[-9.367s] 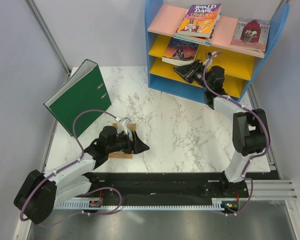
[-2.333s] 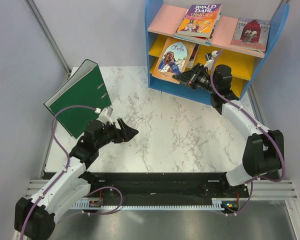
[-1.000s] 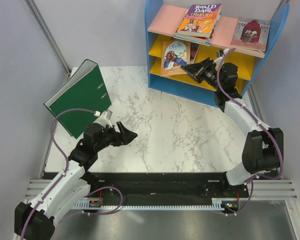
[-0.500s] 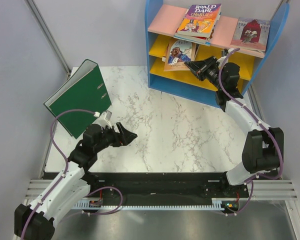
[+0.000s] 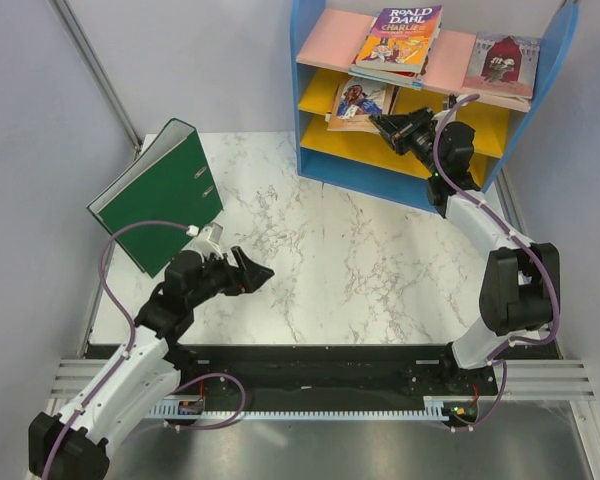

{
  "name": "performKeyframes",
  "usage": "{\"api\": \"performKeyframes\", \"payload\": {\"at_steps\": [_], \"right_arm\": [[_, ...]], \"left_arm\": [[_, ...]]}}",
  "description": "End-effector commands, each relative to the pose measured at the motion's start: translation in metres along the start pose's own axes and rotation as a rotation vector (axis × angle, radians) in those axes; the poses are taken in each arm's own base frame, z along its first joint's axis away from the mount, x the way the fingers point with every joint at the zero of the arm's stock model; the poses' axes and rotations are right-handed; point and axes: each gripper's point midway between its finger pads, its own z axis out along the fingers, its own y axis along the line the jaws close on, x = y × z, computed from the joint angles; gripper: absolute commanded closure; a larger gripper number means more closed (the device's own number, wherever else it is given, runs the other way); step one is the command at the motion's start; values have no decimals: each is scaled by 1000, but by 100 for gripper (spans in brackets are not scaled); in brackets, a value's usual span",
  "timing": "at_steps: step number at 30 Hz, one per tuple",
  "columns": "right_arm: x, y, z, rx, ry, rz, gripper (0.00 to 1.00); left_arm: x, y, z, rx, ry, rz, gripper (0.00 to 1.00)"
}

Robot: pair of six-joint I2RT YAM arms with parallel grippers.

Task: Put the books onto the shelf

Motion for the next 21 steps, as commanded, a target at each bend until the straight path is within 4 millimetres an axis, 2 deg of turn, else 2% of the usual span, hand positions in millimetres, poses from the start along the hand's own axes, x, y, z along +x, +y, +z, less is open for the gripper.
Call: {"api": "performKeyframes", "payload": {"at_steps": [1,11,14,15,18,21], "right_arm": [[-27,35,11,-96,-64,-3,96],[-33,35,20,-99,-74,18,91],[-32,30,19,-73,-71,26,82],[-33,27,18,-66,-74,23,73],[-32,23,14,-46,-79,32,57],[-30,22,11,-33,-74,26,47]], "left_arm": [[4,-1,-2,7,9,-15,13],[10,1,-3,9,16,-24,13],[10,2,-3,8,18,-24,13],[10,2,-3,6,18,-25,13],[11,2,-3,9,21,-23,13],[11,1,-3,12,19,-22,13]]}}
